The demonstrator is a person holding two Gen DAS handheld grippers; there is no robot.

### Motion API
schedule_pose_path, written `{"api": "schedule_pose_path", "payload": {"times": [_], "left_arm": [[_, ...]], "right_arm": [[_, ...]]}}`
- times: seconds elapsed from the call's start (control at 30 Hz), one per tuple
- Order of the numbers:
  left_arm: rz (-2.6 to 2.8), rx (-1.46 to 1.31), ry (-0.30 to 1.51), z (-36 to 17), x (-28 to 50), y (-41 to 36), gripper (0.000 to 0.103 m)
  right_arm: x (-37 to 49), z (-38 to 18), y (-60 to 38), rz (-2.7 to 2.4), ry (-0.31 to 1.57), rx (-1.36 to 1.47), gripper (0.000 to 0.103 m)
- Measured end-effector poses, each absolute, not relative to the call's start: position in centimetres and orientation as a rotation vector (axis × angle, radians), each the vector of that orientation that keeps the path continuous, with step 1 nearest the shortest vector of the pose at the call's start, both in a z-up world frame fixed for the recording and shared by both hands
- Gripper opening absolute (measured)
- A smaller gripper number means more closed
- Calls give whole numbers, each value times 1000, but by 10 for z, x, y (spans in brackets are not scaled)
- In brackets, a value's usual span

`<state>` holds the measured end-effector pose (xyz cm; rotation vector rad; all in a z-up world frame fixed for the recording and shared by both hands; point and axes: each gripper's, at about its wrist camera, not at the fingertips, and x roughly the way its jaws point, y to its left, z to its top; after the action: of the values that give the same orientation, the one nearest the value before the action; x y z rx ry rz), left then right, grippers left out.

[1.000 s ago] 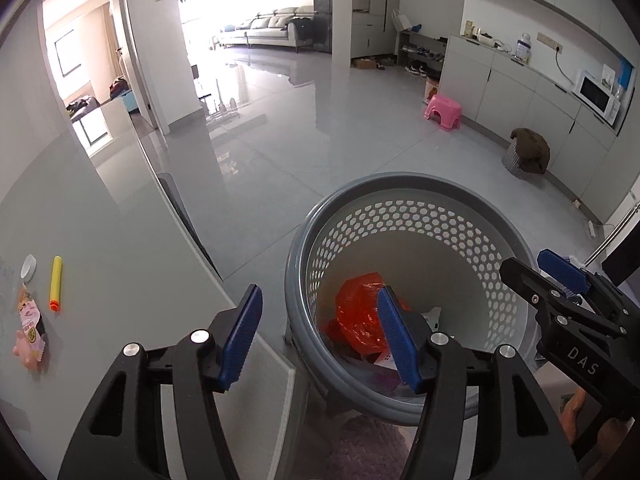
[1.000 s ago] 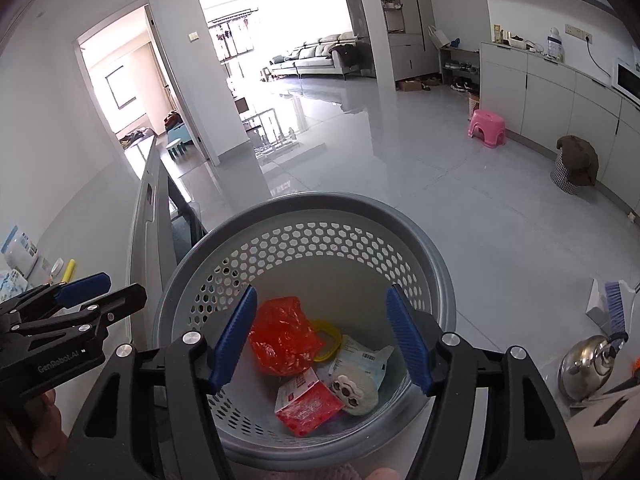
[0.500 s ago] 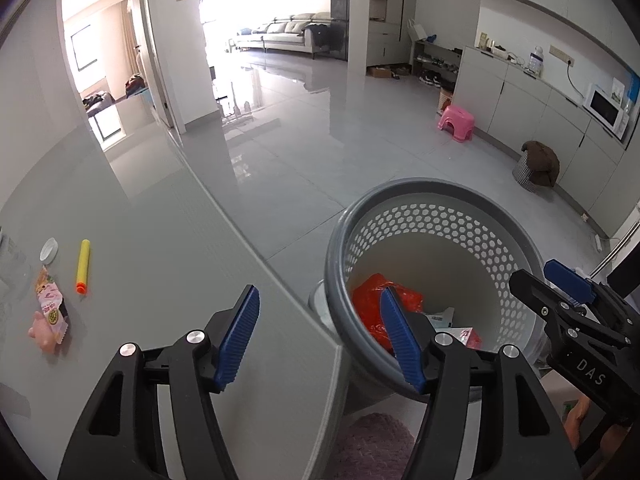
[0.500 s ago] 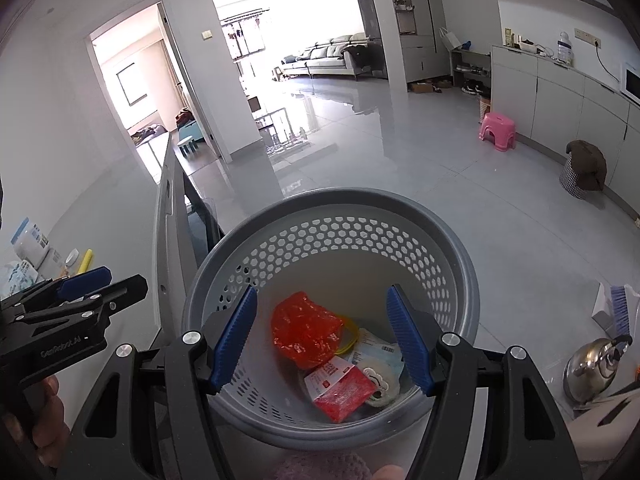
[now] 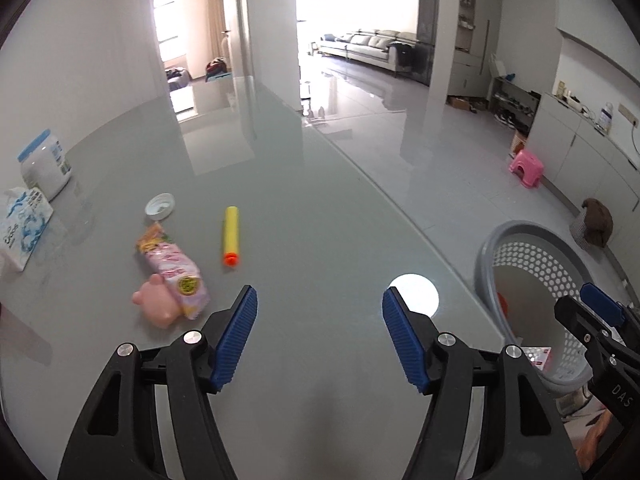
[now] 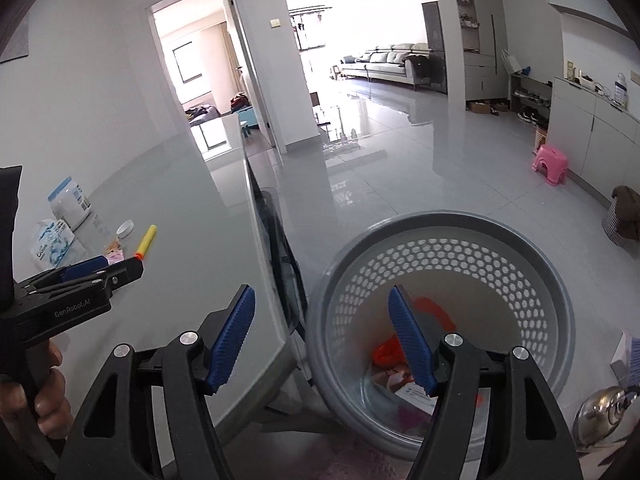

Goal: Collect trash
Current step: 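Move both tools back over the table toward the pig toy and yellow dart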

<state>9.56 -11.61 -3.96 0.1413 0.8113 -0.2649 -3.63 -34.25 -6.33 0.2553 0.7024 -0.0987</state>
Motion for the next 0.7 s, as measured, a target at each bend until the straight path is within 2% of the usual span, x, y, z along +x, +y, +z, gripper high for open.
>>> {"api": "schedule_pose_path", "payload": {"times": [0.4,0.7], "left_arm": [[-25,62,810,-44,114,-5,64],[69,11,828,-55,118,38,64]], "right_arm": [[44,-56,-242,102,722,134,67],[97,-58,-179,213,748,36,67]]}}
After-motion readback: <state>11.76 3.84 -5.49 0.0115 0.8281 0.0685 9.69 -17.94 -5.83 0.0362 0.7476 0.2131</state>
